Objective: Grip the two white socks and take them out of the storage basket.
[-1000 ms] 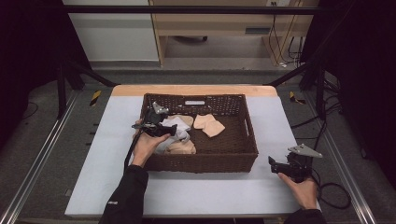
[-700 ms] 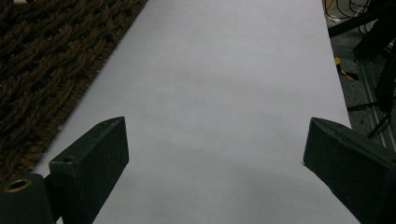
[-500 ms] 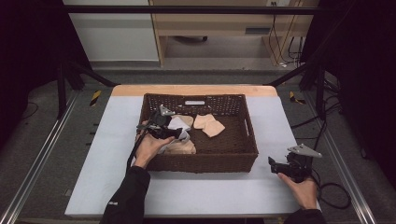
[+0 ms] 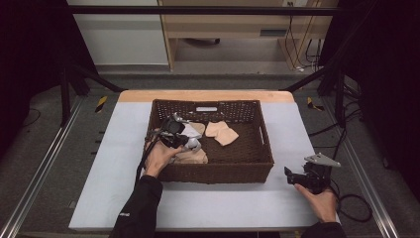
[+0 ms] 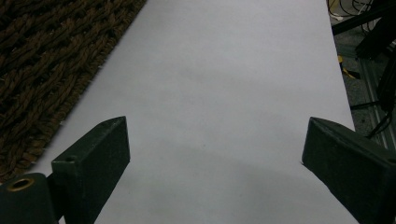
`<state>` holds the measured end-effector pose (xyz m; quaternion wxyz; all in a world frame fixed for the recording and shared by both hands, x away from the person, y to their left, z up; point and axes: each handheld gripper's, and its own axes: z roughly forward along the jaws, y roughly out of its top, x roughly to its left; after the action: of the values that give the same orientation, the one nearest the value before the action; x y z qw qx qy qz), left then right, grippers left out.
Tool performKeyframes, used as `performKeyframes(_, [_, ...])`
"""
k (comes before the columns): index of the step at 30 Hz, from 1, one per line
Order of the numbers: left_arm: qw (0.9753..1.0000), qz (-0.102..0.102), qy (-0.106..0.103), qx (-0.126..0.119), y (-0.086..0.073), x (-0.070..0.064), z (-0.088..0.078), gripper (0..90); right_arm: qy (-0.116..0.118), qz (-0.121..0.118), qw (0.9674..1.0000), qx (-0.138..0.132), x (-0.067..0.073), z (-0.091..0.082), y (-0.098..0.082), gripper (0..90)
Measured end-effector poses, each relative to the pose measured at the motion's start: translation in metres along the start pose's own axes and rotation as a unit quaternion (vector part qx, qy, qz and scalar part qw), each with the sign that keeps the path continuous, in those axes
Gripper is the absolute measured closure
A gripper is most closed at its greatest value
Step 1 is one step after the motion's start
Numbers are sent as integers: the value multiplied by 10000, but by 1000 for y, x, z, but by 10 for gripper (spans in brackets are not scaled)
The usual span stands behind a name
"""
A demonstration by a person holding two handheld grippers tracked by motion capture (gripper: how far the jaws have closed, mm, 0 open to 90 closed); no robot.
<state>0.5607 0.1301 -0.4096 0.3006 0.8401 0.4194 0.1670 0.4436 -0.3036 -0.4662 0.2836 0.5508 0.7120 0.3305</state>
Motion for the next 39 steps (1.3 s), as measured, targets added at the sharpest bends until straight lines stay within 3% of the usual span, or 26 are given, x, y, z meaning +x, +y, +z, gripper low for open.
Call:
performKeyframes(1, [10000,0,0,0,0,0,0,853,0,0,10000,0,0,0,0,78])
performKeyframes(2, [9997,-31,-33,-247,1,2,-5,853,-2,9,10000,0,0,0,0,78])
performKeyframes(5, [9987,-117,-94,-484,1,4,-11,853,-4,19,10000,-6,0,0,0,78])
performKeyframes(6, [9970,-231,-101,-737,2,7,-16,853,-20,9,10000,-8,0,0,0,78])
performKeyframes(10, [9921,-445,-76,-1170,4,14,-29,854,-16,24,10000,-15,-1,0,0,79])
performKeyframes(11, [9921,-445,-76,-1170,4,14,-29,853,-17,22,10000,-29,-1,0,0,79])
performKeyframes(12, [9888,-542,-41,-1390,5,16,-37,853,-25,29,10000,-35,-1,0,0,79])
performKeyframes(14, [9851,-571,4,-1622,6,17,-46,853,-35,56,10000,-40,-1,0,0,79])
performKeyframes(15, [9851,-571,4,-1622,6,17,-46,853,-33,65,10000,-39,-1,-1,0,79])
performKeyframes(16, [9808,-598,52,-1854,9,18,-57,853,-30,66,10000,-43,-1,-1,0,79])
performKeyframes(17, [9808,-598,52,-1854,9,18,-57,853,-30,66,10000,-43,-1,-1,0,79])
performKeyframes(18, [9749,-698,41,-2112,10,18,-68,853,-35,68,10000,-42,-1,-1,0,79])
performKeyframes(19, [9749,-698,41,-2112,10,18,-68,853,-36,66,10000,-40,-1,-1,0,79])
performKeyframes(20, [9707,-715,74,-2293,12,17,-77,853,-35,64,10000,-40,-1,-1,0,79])
performKeyframes(21, [9707,-715,74,-2293,12,17,-77,853,-35,64,10000,-40,-1,-1,0,79])
performKeyframes(22, [9674,-716,93,-2426,14,15,-86,853,-35,59,10000,-41,-1,-1,0,79])
performKeyframes(23, [9674,-716,93,-2426,14,15,-86,853,-33,58,10000,-39,-1,-1,0,79])
performKeyframes(27, [9611,-680,71,-2677,17,13,-103,852,-31,66,10000,-49,-1,-1,0,79])
performKeyframes(28, [9611,-680,71,-2677,17,13,-103,852,-35,58,10000,-54,-1,-1,0,79])
performKeyframes(29, [9580,-693,84,-2781,18,12,-111,852,-34,66,10000,-62,-1,-1,0,79])
performKeyframes(31, [9569,-694,66,-2821,18,13,-115,852,-34,80,9999,-65,-1,-1,0,79])
performKeyframes(32, [9540,-717,73,-2911,19,13,-123,852,-35,74,9999,-74,-1,-1,0,79])
performKeyframes(34, [9529,-723,51,-2944,19,14,-129,852,-36,72,9999,-75,-1,-1,0,80])
performKeyframes(36, [9488,-730,18,-3075,18,15,-142,852,-35,62,9999,-82,-1,-2,0,82])
performKeyframes(37, [9488,-730,18,-3075,18,15,-142,852,-35,62,9999,-82,-1,-2,0,82])
performKeyframes(39, [9451,-747,-6,-3181,17,16,-153,852,-41,62,9999,-81,-1,-2,0,82])
